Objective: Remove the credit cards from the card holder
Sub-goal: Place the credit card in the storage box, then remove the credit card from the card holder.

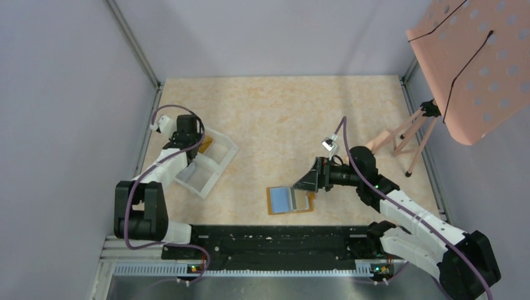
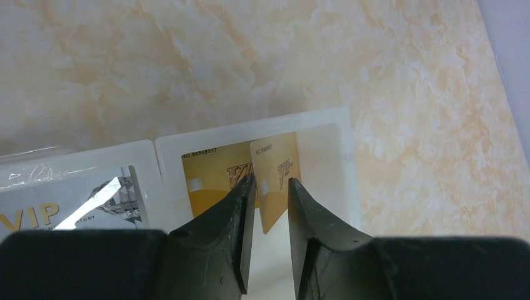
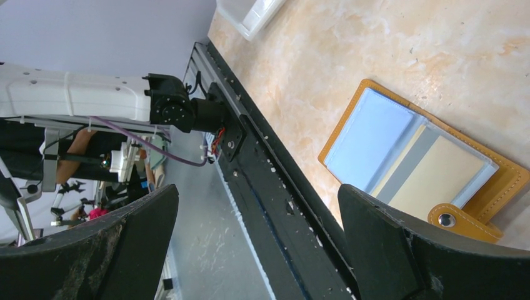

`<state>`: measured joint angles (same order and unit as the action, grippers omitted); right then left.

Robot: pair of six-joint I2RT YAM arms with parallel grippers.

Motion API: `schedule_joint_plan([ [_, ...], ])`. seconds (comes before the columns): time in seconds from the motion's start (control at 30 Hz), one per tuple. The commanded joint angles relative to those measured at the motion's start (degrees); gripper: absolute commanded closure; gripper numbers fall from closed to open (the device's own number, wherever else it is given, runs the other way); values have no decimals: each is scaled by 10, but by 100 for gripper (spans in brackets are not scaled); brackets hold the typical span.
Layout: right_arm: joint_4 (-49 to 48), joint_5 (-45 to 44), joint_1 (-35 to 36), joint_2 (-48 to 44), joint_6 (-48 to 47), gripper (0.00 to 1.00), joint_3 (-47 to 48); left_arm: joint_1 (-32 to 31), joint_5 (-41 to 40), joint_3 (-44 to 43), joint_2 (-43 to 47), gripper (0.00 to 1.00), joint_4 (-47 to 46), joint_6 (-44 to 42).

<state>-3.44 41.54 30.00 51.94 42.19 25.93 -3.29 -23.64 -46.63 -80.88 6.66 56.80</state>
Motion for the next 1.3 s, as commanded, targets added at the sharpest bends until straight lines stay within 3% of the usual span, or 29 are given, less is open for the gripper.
schedule_joint_plan([
  [0.0,-17,2,5,0,-4,1,25,2,-13,-33,16,68,8,-13],
  [0.3,32,-47,5,17,-15,1,19,3,-21,-47,37,56,40,-22],
  [0.47,33,-58,5,13,-9,1,17,3,4,-73,55,56,75,-63],
  [0.6,48,-64,4,20,-6,4,18,2,176,-89,75,61,72,-172],
  [0.73,38,-68,6,24,8,11,1,-13,322,-86,91,61,88,-209],
  [0.83,24,-68,6,26,18,17,-19,-55,349,-80,108,62,119,-227],
  [1.0,9,-73,15,27,27,33,-47,-176,355,-38,132,64,124,-220],
  [1.27,13,-89,23,33,22,46,-67,-281,414,82,162,68,8,-134],
])
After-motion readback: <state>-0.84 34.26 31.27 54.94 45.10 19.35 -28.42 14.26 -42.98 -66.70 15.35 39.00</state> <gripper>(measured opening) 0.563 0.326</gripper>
